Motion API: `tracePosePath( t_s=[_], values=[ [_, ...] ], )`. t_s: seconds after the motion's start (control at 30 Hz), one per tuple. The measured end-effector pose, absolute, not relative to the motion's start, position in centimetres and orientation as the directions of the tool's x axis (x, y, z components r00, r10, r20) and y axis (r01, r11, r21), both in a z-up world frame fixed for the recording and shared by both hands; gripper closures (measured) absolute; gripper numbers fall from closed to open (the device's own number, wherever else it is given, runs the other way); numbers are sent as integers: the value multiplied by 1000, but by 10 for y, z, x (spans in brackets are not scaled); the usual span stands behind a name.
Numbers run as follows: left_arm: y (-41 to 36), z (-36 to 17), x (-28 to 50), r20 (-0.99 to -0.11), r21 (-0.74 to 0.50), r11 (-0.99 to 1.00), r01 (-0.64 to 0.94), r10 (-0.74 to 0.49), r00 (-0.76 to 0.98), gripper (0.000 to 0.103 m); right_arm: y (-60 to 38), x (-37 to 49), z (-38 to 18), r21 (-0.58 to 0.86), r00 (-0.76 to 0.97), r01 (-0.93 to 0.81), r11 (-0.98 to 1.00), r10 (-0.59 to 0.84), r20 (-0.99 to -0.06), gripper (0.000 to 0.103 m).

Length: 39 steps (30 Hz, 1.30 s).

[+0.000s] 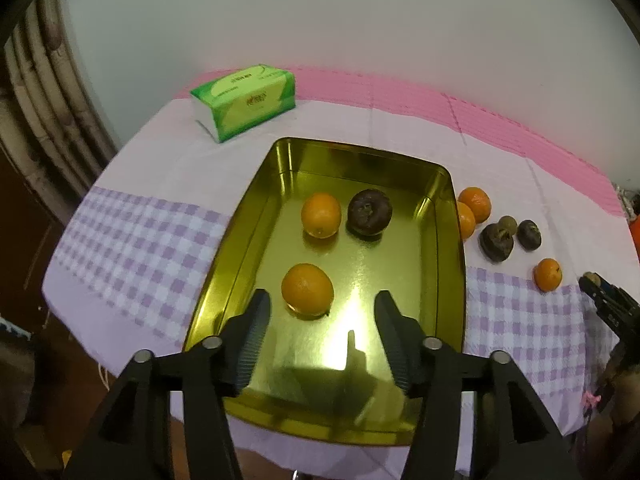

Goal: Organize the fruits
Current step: 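Release the tangerine into the tin with the left gripper while the right holds green fruits, then carry the two green fruits into the gold tin and open the right gripper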

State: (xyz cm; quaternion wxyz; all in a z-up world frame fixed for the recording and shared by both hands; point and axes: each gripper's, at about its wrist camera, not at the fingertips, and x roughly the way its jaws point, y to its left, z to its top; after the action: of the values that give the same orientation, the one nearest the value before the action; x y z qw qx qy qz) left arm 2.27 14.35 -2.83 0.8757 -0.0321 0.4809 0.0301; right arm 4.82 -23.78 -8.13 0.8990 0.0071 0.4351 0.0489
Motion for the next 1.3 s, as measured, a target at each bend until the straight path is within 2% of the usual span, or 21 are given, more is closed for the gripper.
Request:
tracePosePath(
  t_s=[0.37,0.47,0.83,0.97,1.1,1.2,1.3],
  values=[
    [143,-20,9,-842,-30,994,-103,31,538,38,-211,20,-58,78,620,-146,986,153,-770,59],
    [148,-19,7,-838,-35,993,-116,34,544,34,-192,14,-46,77,625,-191,979,182,-759,59],
    [171,-19,7,-840,-53,984,-169,47,540,30,-109,7,1,40,626,-383,923,291,-723,59],
    [185,-14,7,-833,-43,975,-218,86,547,28,-77,1,14,34,612,-455,890,340,-714,59],
    [203,-6,6,-824,-51,960,-276,116,555,23,-43,-4,23,17,593,-529,848,385,-707,59],
    [210,-4,6,-823,-44,952,-302,137,551,15,-20,-5,26,9,569,-580,814,413,-711,59],
    [212,-1,5,-818,-52,951,-305,135,559,14,1,-5,22,7,541,-619,785,433,-721,59]
  ],
)
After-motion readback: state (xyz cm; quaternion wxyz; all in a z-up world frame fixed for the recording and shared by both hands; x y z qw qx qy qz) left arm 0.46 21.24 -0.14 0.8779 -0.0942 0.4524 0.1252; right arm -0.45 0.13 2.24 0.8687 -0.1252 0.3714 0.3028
